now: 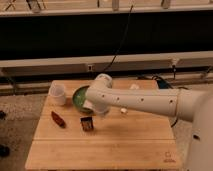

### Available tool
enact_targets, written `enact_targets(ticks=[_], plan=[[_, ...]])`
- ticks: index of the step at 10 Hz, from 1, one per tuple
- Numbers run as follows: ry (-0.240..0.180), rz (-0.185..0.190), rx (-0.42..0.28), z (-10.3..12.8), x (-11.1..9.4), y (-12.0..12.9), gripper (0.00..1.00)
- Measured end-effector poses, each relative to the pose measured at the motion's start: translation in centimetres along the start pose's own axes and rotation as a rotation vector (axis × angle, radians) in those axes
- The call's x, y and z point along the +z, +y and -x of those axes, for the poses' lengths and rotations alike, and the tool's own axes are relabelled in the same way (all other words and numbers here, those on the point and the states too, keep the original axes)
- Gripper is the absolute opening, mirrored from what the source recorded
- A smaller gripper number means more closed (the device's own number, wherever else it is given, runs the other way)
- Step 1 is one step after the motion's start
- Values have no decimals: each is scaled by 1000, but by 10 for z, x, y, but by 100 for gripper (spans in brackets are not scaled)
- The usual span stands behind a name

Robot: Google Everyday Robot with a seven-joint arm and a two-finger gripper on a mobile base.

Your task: Knock the eraser over

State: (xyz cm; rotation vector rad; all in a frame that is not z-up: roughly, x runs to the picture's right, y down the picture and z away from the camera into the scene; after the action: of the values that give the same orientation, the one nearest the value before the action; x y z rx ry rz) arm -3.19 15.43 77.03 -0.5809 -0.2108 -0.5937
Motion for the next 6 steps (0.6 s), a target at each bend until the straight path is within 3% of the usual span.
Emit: enact_targets(ticks=[6], plan=[[-7, -15, -37, 18, -4, -17, 3]])
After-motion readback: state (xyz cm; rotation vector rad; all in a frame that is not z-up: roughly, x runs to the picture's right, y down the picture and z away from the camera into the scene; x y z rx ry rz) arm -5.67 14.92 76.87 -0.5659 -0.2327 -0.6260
